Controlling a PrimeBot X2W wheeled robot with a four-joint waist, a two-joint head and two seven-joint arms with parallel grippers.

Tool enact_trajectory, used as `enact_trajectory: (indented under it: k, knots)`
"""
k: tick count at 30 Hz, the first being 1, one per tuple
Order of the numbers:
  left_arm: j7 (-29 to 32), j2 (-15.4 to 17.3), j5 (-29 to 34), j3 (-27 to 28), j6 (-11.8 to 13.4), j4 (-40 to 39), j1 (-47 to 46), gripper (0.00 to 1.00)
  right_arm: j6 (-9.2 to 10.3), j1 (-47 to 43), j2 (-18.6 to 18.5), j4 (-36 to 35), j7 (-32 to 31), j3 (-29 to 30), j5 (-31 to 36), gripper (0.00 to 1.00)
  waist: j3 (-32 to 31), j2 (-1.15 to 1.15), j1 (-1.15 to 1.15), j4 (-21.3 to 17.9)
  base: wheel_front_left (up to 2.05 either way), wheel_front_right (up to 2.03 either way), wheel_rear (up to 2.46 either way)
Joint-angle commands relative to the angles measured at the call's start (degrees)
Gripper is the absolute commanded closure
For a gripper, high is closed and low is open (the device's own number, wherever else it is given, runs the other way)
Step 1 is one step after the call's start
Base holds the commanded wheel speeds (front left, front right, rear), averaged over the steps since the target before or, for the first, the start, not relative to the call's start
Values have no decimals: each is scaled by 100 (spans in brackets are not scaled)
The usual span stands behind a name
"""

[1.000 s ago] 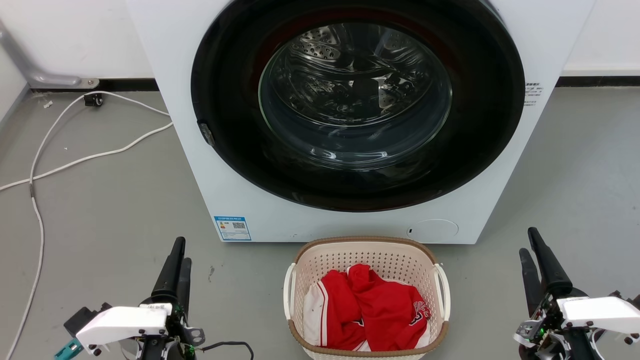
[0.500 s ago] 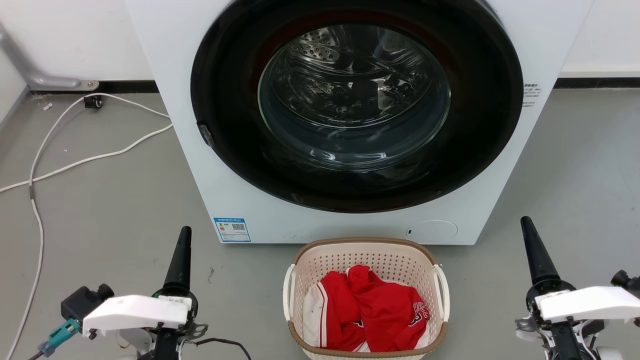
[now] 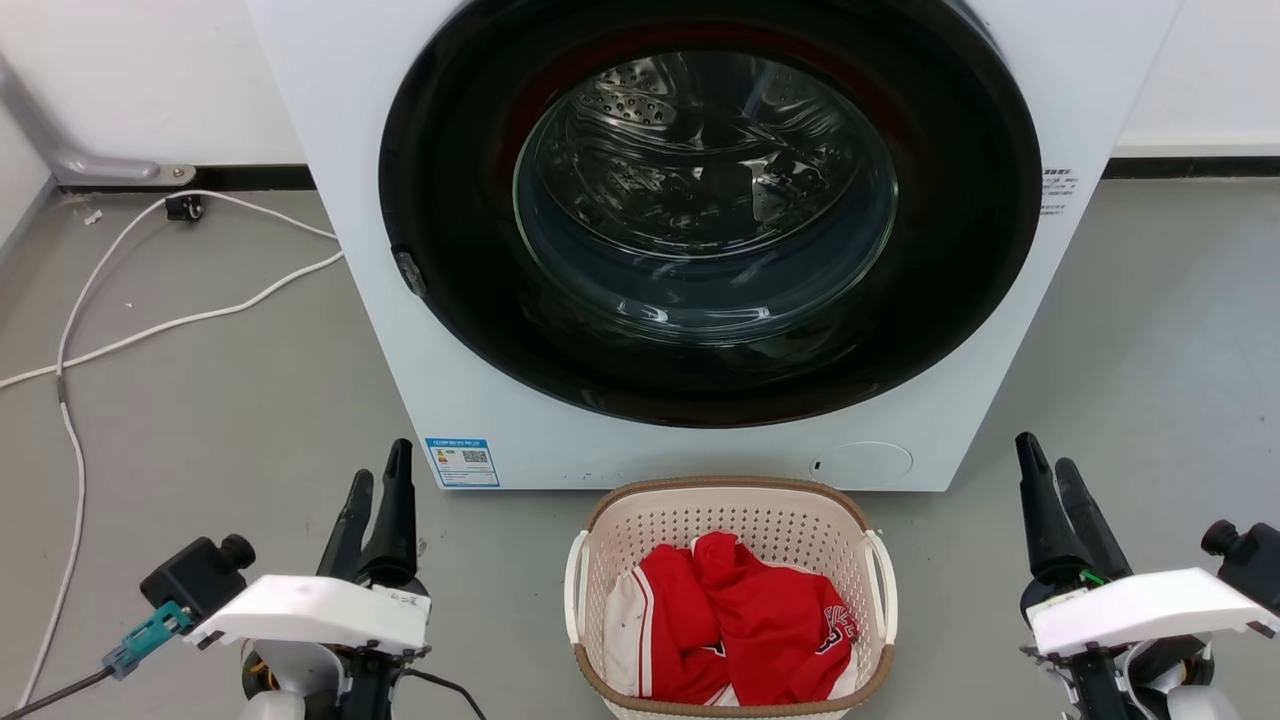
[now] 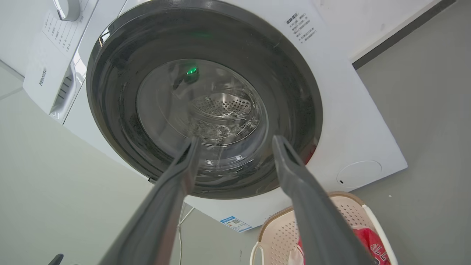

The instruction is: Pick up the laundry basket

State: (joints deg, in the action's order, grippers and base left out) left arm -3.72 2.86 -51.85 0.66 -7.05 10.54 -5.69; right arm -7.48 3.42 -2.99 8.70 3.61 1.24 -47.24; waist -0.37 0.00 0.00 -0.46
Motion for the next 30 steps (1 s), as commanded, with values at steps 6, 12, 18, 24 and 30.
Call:
enact_trajectory:
  k: [6,12,18,24,30]
  knots:
    - [-156,41,769,-117,13,-50,-126,0,-1,-29,-7,-178,87,-49,760,0,-21,0,0,-5,0,0,0]
    - [-263,49,1258,-172,42,-8,-63,0,-1,-81,-5,-221,134,-108,1193,0,-42,0,0,-22,0,0,0]
    - [-361,69,1697,-218,60,19,-71,0,-1,-107,-3,-272,164,-134,1640,0,-44,0,0,-27,0,0,0]
    - [-439,83,2024,-241,77,70,-125,0,-1,-85,-1,-292,178,-138,1990,0,-25,0,0,-31,0,0,0]
    - [-530,93,2401,-273,101,132,-164,0,-1,-44,1,-317,225,-173,2416,0,-8,0,0,-38,0,0,0]
